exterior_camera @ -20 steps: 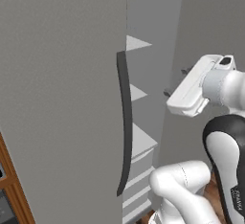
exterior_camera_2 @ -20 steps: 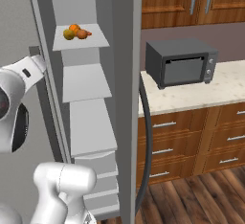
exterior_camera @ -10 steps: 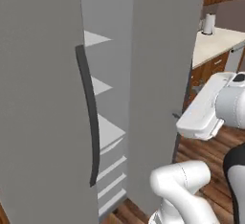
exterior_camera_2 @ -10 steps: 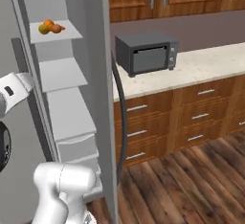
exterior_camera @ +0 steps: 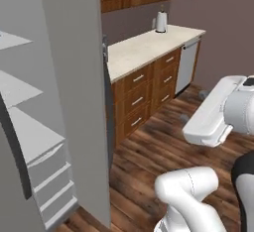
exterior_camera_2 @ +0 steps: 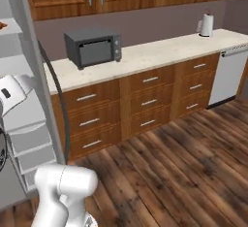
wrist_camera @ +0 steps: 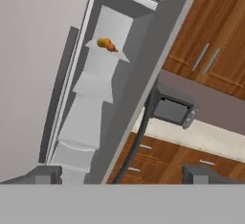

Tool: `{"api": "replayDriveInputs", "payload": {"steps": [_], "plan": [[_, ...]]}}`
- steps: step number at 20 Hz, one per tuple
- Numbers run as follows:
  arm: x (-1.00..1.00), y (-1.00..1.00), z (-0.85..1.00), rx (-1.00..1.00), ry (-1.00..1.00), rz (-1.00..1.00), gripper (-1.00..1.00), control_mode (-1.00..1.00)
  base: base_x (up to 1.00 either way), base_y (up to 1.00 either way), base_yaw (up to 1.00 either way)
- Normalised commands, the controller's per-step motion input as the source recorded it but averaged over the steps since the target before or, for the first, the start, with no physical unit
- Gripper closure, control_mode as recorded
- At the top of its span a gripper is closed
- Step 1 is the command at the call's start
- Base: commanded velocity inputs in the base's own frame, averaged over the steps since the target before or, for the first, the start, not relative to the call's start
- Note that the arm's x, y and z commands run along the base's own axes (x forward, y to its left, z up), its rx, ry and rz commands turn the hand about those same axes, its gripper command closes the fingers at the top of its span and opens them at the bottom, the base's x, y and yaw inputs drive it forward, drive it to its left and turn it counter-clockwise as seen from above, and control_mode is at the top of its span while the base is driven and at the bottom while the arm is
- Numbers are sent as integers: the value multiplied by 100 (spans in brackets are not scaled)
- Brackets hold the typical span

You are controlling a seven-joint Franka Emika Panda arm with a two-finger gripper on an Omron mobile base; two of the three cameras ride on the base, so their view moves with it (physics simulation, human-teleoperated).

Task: Take the orange and tangerine from the second highest rack and move them to the highest rack where the lemon and carrot are located, to maximize freezer space. Close the freezer door after rearranging.

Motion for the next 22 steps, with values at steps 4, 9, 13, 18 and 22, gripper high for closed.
{"api": "replayDriveInputs", "payload": {"steps": [4,9,13,18,22], "plan": [[0,0,0,0,0,0,-100,100,59,-65,20],[0,0,0,0,0,0,-100,100,77,-58,44],[0,0,0,0,0,0,-100,100,58,-85,68],[0,0,0,0,0,0,-100,100,68,-72,71],[0,0,0,0,0,0,-100,100,73,-61,69]]}}
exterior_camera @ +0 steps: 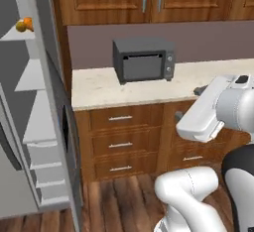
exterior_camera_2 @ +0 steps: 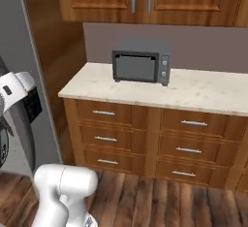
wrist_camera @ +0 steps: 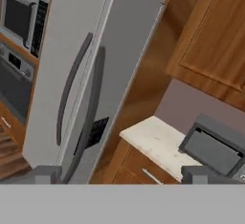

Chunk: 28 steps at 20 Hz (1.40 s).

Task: Take the orange and tangerine from the second highest rack and move them to the highest rack where the lemon and carrot are located, to maximize freezer space. Close the freezer door after rearranging.

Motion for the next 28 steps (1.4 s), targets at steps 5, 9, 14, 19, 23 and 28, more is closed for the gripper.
{"api": "replayDriveInputs", "payload": {"steps": [5,9,14,19,23,28], "plan": [[0,0,0,0,0,0,-100,100,85,-57,81],[0,0,0,0,0,0,-100,100,76,-61,91],[0,0,0,0,0,0,-100,100,61,-67,89],[0,0,0,0,0,0,-100,100,52,-60,81],[0,0,0,0,0,0,-100,100,43,-50,72],[19,-1,-2,0,6,0,-100,-100,17,-4,10]]}}
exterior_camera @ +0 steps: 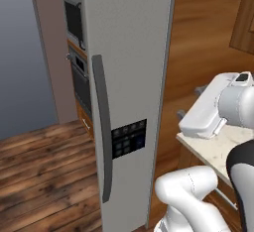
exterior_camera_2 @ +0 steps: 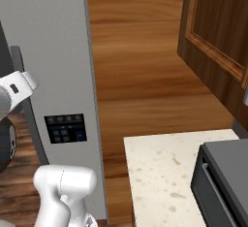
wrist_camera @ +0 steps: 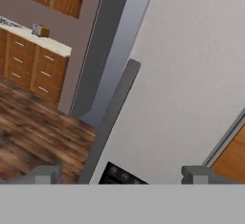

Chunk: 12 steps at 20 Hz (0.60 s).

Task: Take the orange and tangerine from the second highest rack and move them to the highest rack where the lemon and carrot are located, to maximize freezer space. Close the freezer door after rearranging.

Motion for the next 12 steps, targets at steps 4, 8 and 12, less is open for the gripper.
{"api": "replayDriveInputs", "payload": {"steps": [4,8,12], "plan": [[72,-2,-4,0,6,-6,-100,-100,0,0,0],[80,0,-8,0,0,0,-100,-100,0,0,0],[85,10,-26,0,0,-14,-100,-100,0,0,0]]}}
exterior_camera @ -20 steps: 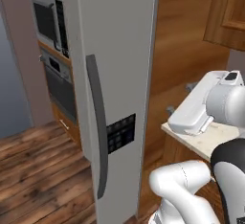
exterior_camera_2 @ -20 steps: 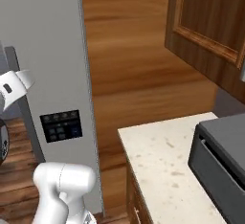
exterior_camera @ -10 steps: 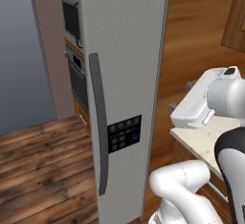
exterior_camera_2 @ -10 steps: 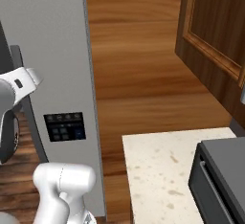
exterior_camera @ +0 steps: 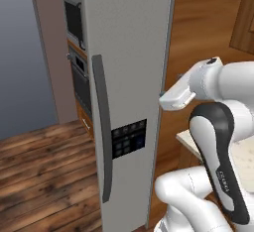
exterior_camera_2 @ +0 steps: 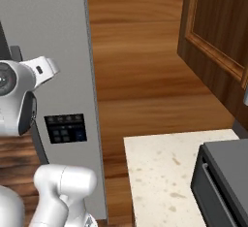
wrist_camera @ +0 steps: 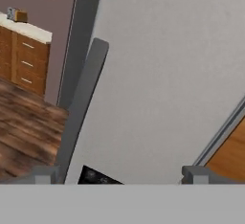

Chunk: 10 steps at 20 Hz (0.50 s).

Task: Take the orange and tangerine from the second highest rack and move them to the highest rack where the lemon and carrot are located, to maximize freezer space. Close the freezer door after rearranging.

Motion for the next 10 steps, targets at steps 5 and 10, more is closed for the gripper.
{"api": "replayDriveInputs", "payload": {"steps": [5,10], "plan": [[76,25,-20,0,4,-26,-100,-100,0,0,0],[64,17,-9,-2,8,-19,-100,-100,0,0,0]]}}
